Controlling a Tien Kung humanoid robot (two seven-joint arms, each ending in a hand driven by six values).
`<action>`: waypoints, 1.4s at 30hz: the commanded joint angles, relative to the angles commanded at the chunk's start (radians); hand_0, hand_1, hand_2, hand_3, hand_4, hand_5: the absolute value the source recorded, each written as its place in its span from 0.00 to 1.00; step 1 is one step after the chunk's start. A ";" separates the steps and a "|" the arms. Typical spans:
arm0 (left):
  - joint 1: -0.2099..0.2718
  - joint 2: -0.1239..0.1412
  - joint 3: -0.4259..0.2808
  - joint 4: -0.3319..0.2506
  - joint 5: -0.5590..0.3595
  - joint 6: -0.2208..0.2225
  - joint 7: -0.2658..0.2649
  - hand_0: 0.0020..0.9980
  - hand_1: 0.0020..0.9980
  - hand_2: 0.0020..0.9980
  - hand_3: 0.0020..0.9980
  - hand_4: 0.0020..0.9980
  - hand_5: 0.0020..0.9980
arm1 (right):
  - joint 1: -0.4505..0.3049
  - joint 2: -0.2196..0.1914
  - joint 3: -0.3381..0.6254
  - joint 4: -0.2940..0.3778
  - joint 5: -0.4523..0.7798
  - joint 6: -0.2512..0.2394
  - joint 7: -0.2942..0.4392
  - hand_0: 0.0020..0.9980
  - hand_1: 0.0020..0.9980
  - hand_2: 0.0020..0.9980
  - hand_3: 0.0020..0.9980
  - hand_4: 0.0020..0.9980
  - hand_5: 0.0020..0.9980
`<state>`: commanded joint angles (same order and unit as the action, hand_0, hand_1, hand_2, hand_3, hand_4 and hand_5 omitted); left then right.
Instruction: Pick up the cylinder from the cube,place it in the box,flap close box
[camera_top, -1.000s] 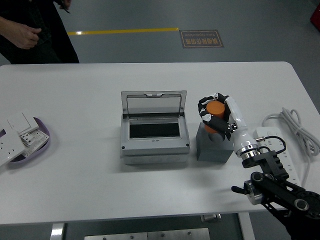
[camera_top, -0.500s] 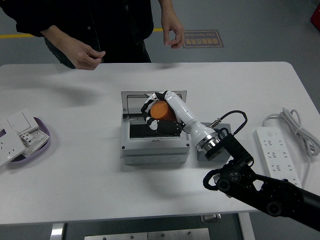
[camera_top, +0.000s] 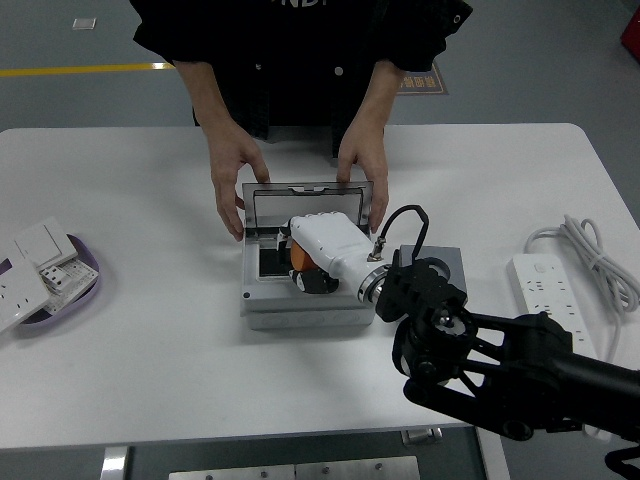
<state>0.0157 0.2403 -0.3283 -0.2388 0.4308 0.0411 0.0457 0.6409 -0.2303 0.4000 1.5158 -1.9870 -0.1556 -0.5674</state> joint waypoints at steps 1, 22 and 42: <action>0.000 0.000 0.000 0.000 0.000 0.000 0.000 0.59 0.63 0.62 0.64 0.69 0.21 | 0.002 0.002 -0.003 -0.004 -0.016 0.006 -0.017 0.16 0.32 0.44 0.38 0.13 0.00; 0.004 0.000 -0.014 -0.001 0.012 0.001 0.001 0.59 0.63 0.62 0.64 0.69 0.22 | 0.008 0.009 -0.011 -0.027 -0.032 0.027 -0.060 0.74 0.67 0.70 0.67 0.70 0.49; 0.005 -0.005 -0.018 -0.006 0.016 -0.002 0.003 0.59 0.63 0.62 0.64 0.69 0.22 | -0.067 -0.095 0.162 0.234 0.220 -0.151 0.115 0.68 0.63 0.66 0.64 0.75 0.53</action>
<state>0.0209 0.2349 -0.3462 -0.2446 0.4470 0.0390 0.0488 0.5739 -0.3258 0.5619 1.7494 -1.7672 -0.3065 -0.4520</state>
